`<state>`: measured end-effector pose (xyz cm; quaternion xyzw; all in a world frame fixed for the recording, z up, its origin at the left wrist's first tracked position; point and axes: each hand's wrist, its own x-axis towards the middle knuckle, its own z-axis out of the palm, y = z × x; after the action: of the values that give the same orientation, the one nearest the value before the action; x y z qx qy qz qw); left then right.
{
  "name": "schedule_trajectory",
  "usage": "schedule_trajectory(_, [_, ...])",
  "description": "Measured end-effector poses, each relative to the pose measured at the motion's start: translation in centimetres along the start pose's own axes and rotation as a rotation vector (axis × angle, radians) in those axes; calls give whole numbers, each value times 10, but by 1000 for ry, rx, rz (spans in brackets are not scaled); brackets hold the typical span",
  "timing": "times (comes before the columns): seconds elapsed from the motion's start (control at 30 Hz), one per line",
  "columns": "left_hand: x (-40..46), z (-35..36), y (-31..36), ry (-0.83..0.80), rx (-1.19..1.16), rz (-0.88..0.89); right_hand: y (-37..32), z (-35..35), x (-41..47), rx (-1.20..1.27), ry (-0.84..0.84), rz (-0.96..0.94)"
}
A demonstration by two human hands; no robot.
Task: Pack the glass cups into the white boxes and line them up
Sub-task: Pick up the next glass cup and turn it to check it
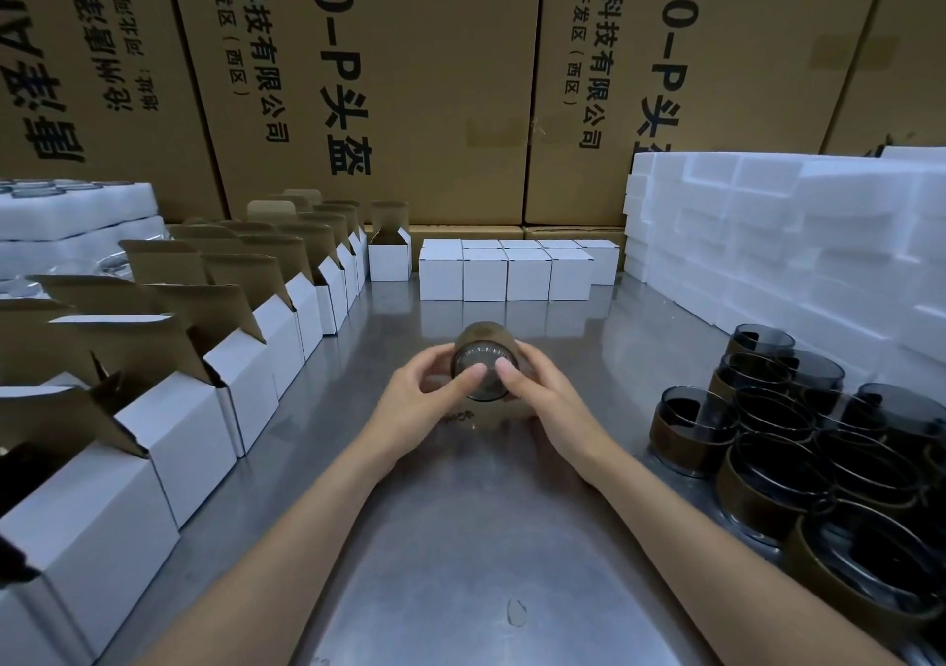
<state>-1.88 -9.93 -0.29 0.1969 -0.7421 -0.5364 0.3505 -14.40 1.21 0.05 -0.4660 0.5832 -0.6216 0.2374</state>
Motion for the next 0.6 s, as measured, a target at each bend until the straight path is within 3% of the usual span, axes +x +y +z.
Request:
schedule_trajectory(0.13, [1,-9,-2,-61,-42,39,1,-2,0,14,-84,5])
schedule_trajectory(0.33, [2,-7,-5,-54,14,100,5,-4,1,-69,-62,-12])
schedule_trajectory(0.6, [-1,-1,-3,69,393,310,8,-2,1,-244,56,-72])
